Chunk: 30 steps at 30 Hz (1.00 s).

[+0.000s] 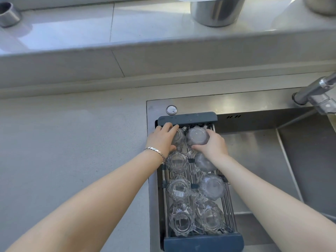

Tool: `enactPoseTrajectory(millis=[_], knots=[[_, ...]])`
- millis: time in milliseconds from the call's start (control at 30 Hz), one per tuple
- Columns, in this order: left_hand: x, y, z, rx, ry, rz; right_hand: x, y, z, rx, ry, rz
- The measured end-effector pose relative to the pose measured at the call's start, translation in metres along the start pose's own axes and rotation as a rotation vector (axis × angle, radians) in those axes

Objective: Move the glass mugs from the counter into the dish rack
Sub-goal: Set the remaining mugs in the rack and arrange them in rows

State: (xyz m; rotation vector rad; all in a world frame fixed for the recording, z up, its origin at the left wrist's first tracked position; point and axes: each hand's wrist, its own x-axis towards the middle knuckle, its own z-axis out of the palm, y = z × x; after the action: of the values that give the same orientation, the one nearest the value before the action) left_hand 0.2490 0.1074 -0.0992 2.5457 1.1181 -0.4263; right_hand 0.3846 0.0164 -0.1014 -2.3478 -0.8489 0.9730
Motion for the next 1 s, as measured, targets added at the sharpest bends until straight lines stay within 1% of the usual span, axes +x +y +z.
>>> enactPoseTrajectory(millis=[100,167,233,267,300,367,467,633,733,833,900,933,967,1000], knots=[[-0.014,0.005,0.002,-0.068,0.116,0.007,0.000,0.000,-0.010,-0.010,-0.108,0.049],[-0.026,0.008,0.002,-0.131,0.158,0.102,-0.008,0.007,-0.017,-0.014,-0.106,0.055],[-0.040,0.010,0.004,-0.106,0.078,0.217,-0.022,0.018,-0.021,-0.073,-0.075,0.000],[-0.047,0.011,0.008,-0.060,0.015,0.240,-0.031,0.025,-0.021,-0.114,-0.101,-0.031],[-0.052,0.011,0.012,-0.002,-0.049,0.235,-0.039,0.030,-0.020,-0.163,-0.142,-0.062],[-0.058,0.012,0.019,0.062,-0.137,0.164,-0.047,0.038,-0.011,-0.272,-0.194,-0.109],[-0.060,0.018,0.022,-0.001,-0.150,0.065,-0.049,0.039,0.000,-0.344,-0.122,-0.130],[-0.058,0.031,0.017,-0.082,-0.151,-0.072,-0.057,0.029,-0.016,-0.297,-0.043,-0.149],[-0.055,0.034,0.013,-0.080,-0.154,-0.123,-0.071,0.020,-0.040,-0.303,0.067,-0.163],[-0.058,0.035,0.013,-0.023,-0.159,-0.118,-0.081,0.014,-0.063,-0.242,0.128,-0.063],[-0.064,0.035,0.012,-0.002,-0.078,-0.088,-0.082,0.016,-0.071,-0.083,0.124,0.042],[-0.068,0.036,0.010,-0.060,-0.021,-0.057,-0.083,0.018,-0.071,0.003,0.114,0.088],[-0.071,0.038,0.007,-0.183,0.013,-0.017,-0.084,0.018,-0.070,0.071,0.103,0.121],[-0.075,0.042,0.003,-0.370,0.004,0.016,-0.086,0.018,-0.068,0.113,0.085,0.145]])
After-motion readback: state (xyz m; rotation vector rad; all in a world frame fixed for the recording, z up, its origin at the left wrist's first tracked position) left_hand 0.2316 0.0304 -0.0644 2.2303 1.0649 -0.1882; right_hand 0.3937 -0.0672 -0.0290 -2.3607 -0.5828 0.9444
